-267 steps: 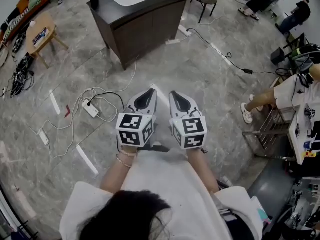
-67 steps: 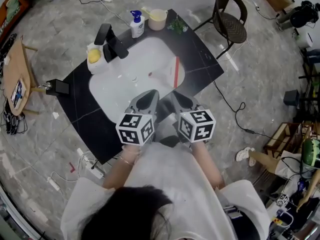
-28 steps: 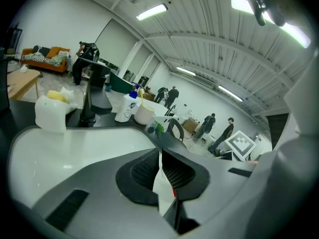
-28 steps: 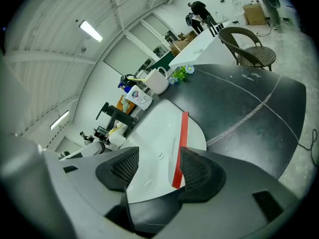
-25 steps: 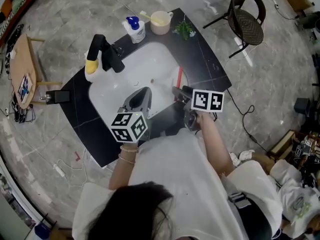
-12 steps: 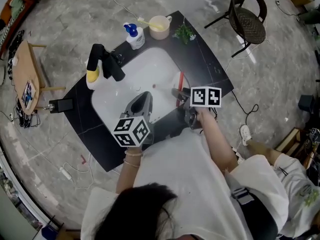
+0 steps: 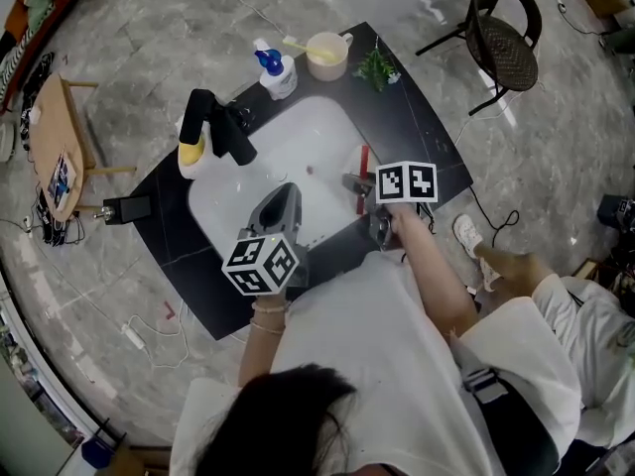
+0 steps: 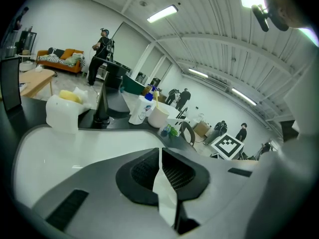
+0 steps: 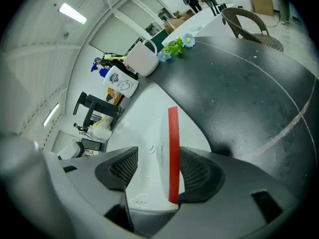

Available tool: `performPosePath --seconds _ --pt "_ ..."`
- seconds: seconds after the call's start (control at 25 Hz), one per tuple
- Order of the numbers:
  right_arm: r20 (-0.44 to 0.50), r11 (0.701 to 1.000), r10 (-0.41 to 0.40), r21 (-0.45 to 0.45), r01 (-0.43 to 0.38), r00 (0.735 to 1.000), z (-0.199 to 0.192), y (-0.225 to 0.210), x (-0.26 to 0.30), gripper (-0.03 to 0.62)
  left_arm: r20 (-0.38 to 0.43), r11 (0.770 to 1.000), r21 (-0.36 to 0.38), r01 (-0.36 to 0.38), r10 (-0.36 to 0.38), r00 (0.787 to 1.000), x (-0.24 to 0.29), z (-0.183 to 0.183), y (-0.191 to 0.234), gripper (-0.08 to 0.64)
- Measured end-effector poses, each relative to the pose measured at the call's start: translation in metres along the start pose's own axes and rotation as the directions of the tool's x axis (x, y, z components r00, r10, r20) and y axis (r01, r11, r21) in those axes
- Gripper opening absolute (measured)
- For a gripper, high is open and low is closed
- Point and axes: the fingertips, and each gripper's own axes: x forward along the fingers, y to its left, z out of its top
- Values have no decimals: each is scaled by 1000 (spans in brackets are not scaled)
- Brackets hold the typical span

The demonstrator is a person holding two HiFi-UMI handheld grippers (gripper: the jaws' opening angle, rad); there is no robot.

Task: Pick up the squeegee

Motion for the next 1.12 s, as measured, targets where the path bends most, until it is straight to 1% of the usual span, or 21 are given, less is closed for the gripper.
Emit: performPosePath --seconds 0.12,0.24,0.28,0.32,0.36,0.52,0.64,0.8,0.96,1.12 --pt "-28 999 -46 -7 45 999 0 -1 6 259 3 1000 -3 4 -4 1000 1 1 -2 40" --pt "-42 994 -103 -42 101 994 2 -3 14 258 9 1000 -10 4 -4 1000 1 2 -4 40" --pt "-39 992 -116 -55 113 993 4 -4 15 253 12 1000 -12 3 -3 1000 0 3 -4 40" --pt "-34 990 -122 -68 120 992 6 -4 16 234 16 1000 -15 1 -1 1000 0 3 -3 40" --pt "-30 989 -123 -83 120 992 7 -3 16 222 18 1000 -16 -2 2 1000 -1 3 -2 40" --pt "-56 980 -104 -175 93 993 1 7 19 222 26 999 -21 -28 29 999 -4 6 9 40" --pt "-69 973 -92 -216 75 993 -3 16 24 222 33 999 -29 -40 41 999 -5 9 15 40" --pt "-98 946 -92 -320 56 991 -8 27 34 227 28 998 -36 -41 42 999 -4 8 19 40" --pt "-114 939 -75 -343 31 991 -13 35 44 233 14 998 -45 -38 39 999 -2 2 20 40" --pt "-129 916 -87 -399 29 988 -13 38 53 244 9 998 -49 -44 45 999 0 2 27 40"
